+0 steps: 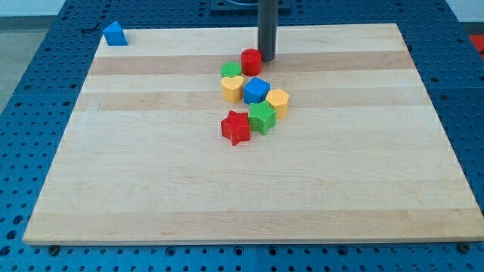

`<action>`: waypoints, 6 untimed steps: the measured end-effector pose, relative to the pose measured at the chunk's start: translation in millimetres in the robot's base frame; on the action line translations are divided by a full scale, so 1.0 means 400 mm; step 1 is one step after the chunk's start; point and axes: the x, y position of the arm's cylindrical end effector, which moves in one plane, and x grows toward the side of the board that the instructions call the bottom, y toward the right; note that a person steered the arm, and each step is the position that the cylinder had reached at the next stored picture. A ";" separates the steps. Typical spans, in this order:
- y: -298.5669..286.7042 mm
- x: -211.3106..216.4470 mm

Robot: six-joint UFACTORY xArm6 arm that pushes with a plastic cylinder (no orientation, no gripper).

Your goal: Move the blue triangle closer to the red circle

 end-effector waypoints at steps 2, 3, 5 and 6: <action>-0.050 0.011; 0.005 0.010; 0.088 -0.153; 0.102 -0.170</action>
